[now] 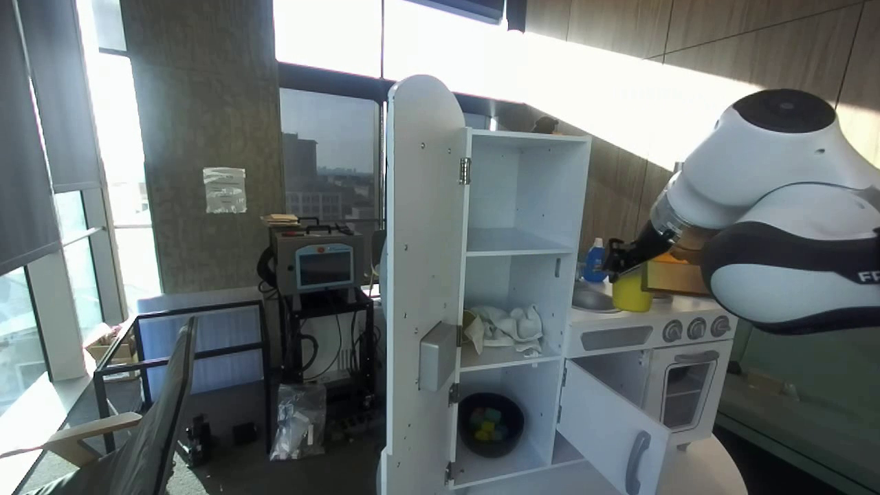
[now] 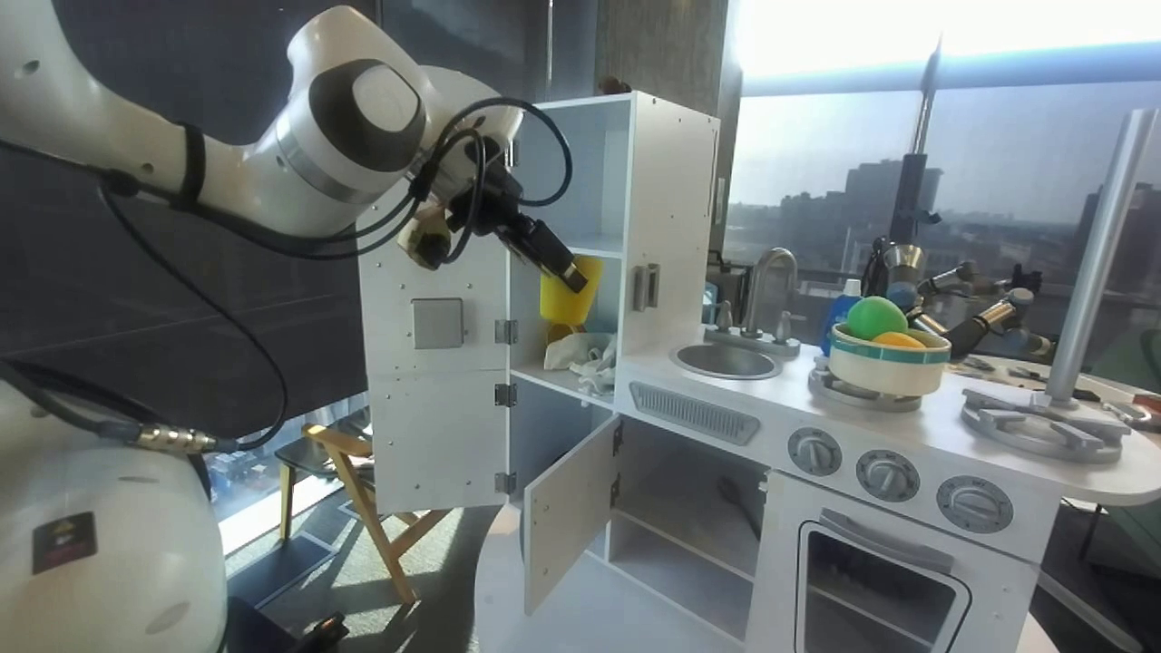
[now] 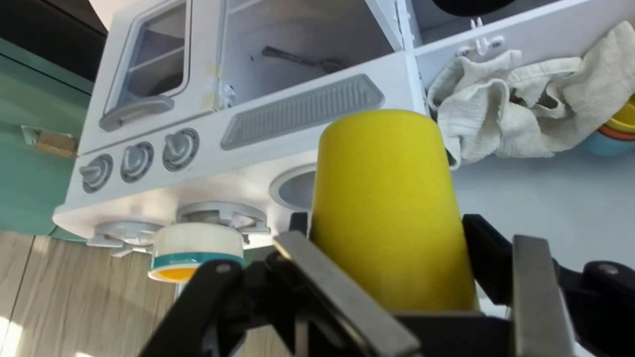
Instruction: Remove the object from the shelf
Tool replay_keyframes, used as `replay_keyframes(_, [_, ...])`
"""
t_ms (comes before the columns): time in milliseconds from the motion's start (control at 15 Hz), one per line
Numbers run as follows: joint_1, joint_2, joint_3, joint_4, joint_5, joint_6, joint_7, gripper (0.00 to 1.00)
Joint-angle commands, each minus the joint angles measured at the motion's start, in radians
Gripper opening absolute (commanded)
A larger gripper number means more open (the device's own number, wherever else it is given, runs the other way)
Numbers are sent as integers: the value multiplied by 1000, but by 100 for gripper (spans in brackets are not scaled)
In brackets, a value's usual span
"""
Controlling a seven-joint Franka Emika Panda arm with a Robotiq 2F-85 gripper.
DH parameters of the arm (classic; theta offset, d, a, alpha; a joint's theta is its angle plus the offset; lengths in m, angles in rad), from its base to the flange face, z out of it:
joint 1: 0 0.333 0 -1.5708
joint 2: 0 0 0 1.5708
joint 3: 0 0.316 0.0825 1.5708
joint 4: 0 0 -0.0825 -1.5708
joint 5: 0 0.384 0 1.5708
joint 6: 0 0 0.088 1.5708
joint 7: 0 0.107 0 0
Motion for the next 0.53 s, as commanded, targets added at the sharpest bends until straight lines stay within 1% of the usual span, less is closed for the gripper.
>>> replay_keyframes(0, [41, -70, -119, -34, -48, -40, -15, 52])
replay_keyframes(133, [34, -80, -159, -34, -98, -10, -5, 52])
replay_keyframes(200, [-56, 70, -74, 75, -27, 48, -32, 52])
replay_keyframes(467, [-110, 264, 17, 249, -38, 29, -23, 52])
